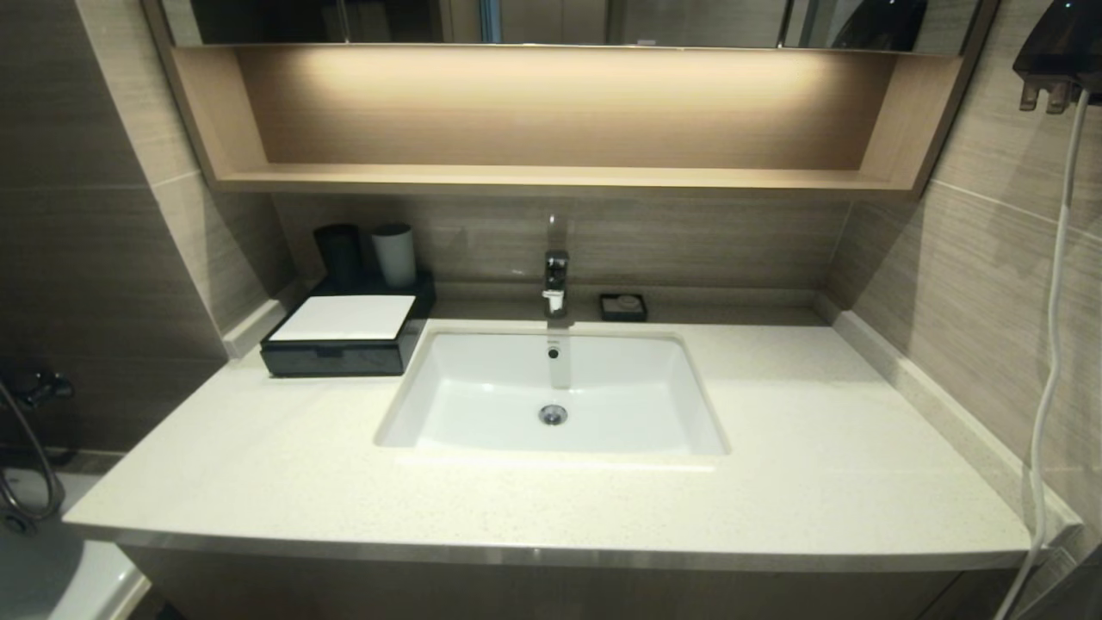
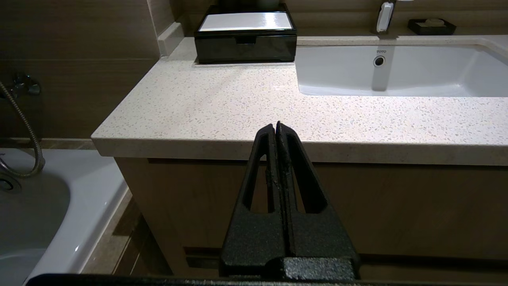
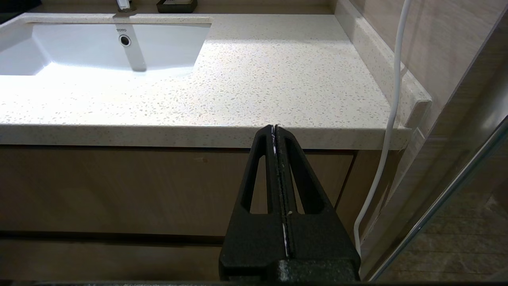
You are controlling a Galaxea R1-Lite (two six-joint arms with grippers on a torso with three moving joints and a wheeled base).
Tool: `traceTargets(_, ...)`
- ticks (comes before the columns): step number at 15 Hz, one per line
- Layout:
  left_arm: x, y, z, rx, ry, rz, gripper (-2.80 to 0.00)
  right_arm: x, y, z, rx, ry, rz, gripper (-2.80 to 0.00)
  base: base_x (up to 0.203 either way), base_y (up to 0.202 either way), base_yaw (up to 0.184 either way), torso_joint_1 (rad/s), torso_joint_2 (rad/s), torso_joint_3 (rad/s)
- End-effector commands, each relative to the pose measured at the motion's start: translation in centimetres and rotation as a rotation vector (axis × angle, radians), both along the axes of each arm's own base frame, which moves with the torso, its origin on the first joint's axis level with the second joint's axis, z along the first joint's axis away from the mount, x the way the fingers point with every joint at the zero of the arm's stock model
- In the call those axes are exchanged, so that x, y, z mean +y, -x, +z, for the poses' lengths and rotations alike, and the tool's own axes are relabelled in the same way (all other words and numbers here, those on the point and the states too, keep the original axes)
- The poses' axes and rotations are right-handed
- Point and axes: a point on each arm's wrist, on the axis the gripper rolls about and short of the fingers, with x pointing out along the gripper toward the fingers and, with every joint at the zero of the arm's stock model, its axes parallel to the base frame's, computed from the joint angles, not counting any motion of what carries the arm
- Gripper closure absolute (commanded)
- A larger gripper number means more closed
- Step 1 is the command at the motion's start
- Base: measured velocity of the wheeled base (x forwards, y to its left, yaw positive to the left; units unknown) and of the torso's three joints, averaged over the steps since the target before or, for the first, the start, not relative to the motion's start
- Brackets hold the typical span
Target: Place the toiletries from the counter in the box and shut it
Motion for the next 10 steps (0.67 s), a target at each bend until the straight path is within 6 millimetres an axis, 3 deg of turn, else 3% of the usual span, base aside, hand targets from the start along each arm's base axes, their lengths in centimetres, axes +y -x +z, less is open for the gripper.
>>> traceTargets(1,0.00,-0.15,-0.55,0.019,0.000,0.001,0.00,0.00,0.01,0.00,-0.001,0.000,0.001,0.00,0.000,0.000,0.000,0.000,0.00,0.000)
traceTargets(10,0.00,-0.15,-0.55,0.019,0.000,0.001,0.00,0.00,0.00,0.00,0.000,0.000,0.000,0.00,0.000,0.000,0.000,0.000,0.00,0.000)
